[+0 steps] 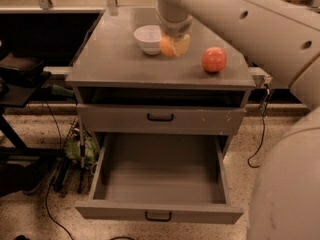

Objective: Pick orange from middle drawer and place on counter

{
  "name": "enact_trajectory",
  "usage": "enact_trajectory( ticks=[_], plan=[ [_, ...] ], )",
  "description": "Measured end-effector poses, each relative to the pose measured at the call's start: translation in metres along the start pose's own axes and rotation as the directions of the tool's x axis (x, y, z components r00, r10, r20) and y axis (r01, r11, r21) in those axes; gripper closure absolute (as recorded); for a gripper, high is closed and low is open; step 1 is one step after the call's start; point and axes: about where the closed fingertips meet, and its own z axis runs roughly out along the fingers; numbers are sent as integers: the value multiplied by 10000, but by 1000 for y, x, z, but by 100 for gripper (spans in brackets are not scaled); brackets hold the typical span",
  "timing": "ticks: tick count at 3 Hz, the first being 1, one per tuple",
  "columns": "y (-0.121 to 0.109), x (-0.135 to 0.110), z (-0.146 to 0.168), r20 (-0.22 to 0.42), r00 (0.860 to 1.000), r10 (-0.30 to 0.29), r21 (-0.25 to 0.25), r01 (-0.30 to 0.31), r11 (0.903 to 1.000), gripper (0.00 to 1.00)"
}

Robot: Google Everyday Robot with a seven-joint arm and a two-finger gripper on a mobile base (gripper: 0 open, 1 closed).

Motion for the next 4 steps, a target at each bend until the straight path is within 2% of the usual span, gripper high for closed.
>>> enact_trajectory(
  ticks=[1, 2, 3, 4],
  plan=[
    [24, -13, 44, 68, 9995, 298, -218, -296, 9993, 100],
    [39, -21, 77, 234, 9985, 496, -446, -485, 9978, 82],
    [38, -20, 74, 235, 9985, 498, -448, -487, 9978, 58],
    [39, -24, 69, -35, 9990, 447, -292, -448, 9986, 35]
  ],
)
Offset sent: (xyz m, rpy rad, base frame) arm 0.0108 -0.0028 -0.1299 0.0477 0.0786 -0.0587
